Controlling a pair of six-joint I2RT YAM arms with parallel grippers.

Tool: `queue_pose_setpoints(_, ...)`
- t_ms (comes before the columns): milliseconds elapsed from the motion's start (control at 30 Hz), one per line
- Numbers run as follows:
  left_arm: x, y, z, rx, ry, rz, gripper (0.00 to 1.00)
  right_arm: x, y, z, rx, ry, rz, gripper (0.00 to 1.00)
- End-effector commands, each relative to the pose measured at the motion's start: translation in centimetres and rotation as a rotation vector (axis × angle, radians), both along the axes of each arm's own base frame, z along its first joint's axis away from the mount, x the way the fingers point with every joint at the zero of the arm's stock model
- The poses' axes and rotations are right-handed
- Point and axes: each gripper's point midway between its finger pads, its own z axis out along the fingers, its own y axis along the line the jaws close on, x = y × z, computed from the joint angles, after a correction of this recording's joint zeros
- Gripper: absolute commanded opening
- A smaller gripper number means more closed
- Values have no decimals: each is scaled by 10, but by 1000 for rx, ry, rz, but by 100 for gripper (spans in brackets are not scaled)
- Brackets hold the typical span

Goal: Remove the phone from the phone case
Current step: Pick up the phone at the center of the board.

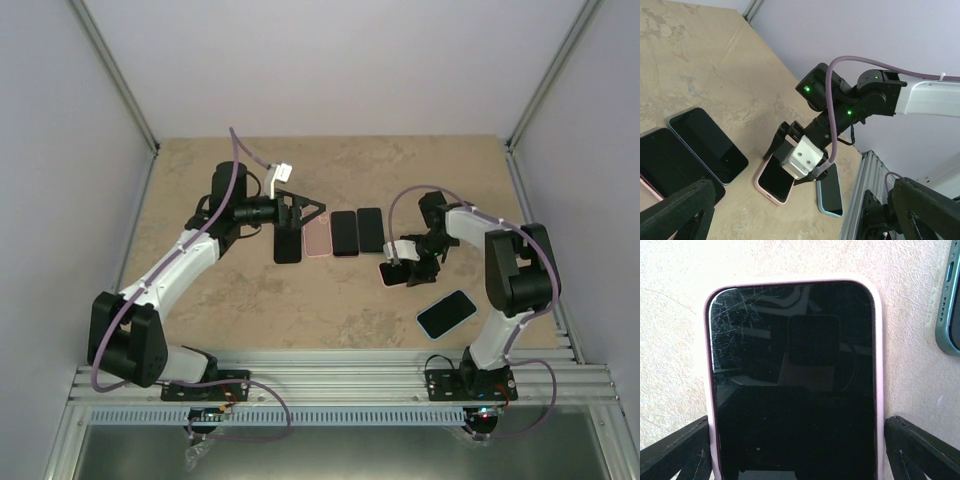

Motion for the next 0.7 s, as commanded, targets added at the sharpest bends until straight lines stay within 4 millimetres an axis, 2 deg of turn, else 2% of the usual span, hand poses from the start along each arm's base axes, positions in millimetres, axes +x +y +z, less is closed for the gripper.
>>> queue_pose_setpoints(0, 8, -1, -3, 12, -20, 20, 99, -33, -30, -40, -167, 141, 14, 89)
queue_pose_setpoints(133, 9, 3, -8, 45, -18, 46, 99, -20, -34, -41, -181, 26, 10, 89)
queue_pose_setpoints(200, 7, 5, -8, 45, -23, 51, 99, -24, -34, -42, -176, 1, 21, 88)
queue_pose_setpoints(333, 6, 6, -12, 36, -3, 64, 99, -30, -24, -29, -138, 6, 39, 73)
queue_pose_setpoints(467, 3, 7, -20, 24, 23, 74, 99, -23, -10, 3, -80, -81, 56, 64)
queue_pose_setpoints(667, -4, 6, -33, 33, 50, 47, 99, -28, 16, 52, -24, -230, 135, 60)
